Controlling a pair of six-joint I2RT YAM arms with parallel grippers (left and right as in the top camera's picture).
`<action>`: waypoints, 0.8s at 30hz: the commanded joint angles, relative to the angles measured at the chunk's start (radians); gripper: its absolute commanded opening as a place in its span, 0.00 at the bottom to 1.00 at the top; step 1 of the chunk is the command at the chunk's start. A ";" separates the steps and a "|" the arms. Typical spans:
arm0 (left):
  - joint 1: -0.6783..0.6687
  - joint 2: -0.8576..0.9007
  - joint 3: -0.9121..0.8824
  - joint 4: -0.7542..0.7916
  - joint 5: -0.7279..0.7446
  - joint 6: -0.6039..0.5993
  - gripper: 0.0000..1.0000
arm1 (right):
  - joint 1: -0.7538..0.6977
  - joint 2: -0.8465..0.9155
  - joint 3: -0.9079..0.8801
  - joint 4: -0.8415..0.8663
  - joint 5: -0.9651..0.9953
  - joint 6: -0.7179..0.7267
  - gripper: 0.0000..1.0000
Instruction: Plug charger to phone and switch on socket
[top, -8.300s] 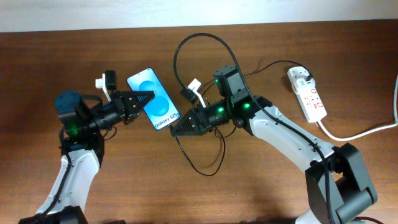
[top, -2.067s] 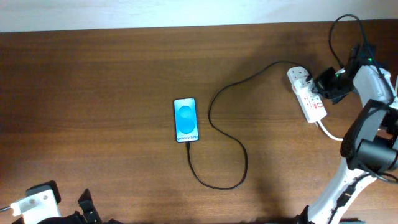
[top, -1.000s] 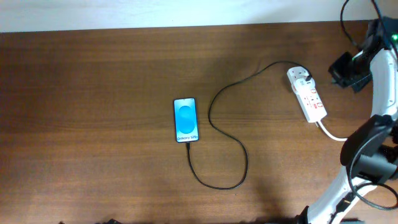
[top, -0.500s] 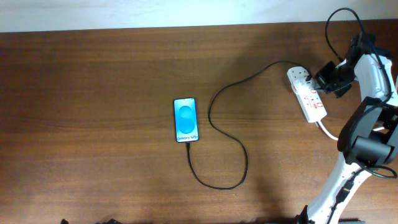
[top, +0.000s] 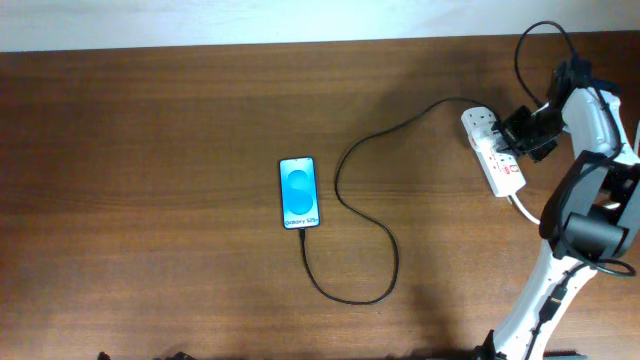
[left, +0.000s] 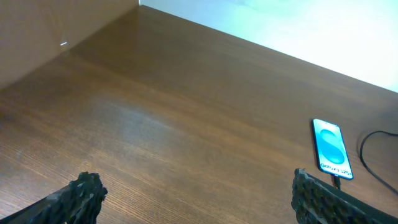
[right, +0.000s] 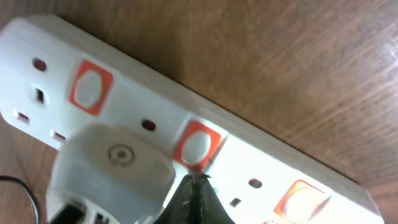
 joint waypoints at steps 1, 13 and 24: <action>-0.003 -0.008 -0.004 0.002 -0.014 0.013 1.00 | -0.006 -0.119 0.009 0.009 0.067 -0.010 0.04; -0.003 -0.008 -0.004 0.002 -0.015 0.013 0.99 | 0.012 -0.041 -0.037 0.087 0.045 -0.010 0.04; -0.003 -0.008 -0.004 0.002 -0.015 0.013 0.99 | 0.053 0.024 -0.048 0.086 0.046 -0.009 0.04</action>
